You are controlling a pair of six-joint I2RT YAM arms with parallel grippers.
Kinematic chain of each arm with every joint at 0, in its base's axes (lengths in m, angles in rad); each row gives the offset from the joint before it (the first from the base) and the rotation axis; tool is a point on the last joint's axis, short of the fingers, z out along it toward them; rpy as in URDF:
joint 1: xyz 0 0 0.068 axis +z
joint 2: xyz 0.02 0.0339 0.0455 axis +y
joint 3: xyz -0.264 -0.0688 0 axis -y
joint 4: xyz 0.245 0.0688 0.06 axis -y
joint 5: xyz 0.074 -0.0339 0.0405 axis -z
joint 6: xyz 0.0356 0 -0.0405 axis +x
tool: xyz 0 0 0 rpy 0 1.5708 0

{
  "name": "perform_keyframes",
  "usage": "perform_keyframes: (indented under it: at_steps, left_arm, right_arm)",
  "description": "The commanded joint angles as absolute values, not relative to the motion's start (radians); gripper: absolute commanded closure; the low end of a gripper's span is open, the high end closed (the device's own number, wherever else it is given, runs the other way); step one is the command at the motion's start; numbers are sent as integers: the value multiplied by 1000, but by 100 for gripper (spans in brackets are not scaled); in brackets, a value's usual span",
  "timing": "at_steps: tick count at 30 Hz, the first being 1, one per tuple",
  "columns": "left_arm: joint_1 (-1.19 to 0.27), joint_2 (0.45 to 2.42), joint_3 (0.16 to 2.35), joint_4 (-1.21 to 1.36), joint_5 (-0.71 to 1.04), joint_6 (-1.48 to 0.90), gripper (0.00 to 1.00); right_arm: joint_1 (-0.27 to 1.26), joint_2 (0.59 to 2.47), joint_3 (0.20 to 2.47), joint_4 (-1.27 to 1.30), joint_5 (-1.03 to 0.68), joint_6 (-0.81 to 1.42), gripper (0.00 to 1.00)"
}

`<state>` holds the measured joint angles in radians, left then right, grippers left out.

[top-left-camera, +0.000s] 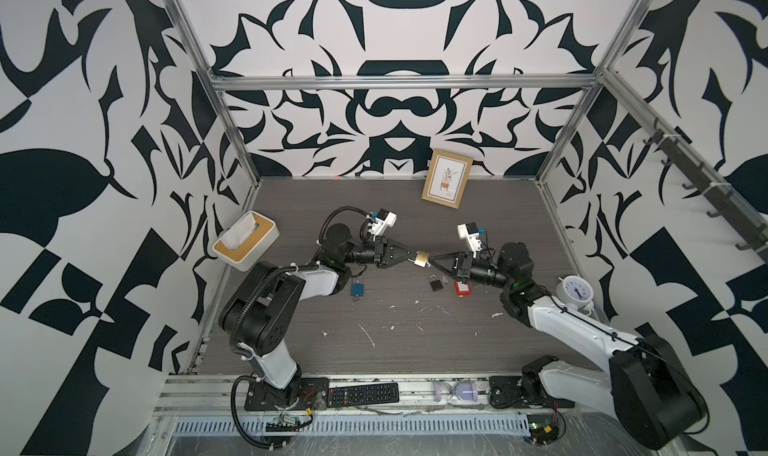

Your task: Lock with the key

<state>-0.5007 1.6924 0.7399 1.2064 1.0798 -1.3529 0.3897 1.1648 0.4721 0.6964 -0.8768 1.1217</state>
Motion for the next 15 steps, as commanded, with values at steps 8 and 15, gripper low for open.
perform_keyframes:
  at_steps: [8,15]
  left_arm:
    - [-436,1669,712,1229,1089,-1366,100]
    - [-405,1656,703,1230,1090,-1371,100]
  right_arm:
    - [370,1177,468,808,-911,1104,100]
    - [351,1181,451,829,-917,1107,100]
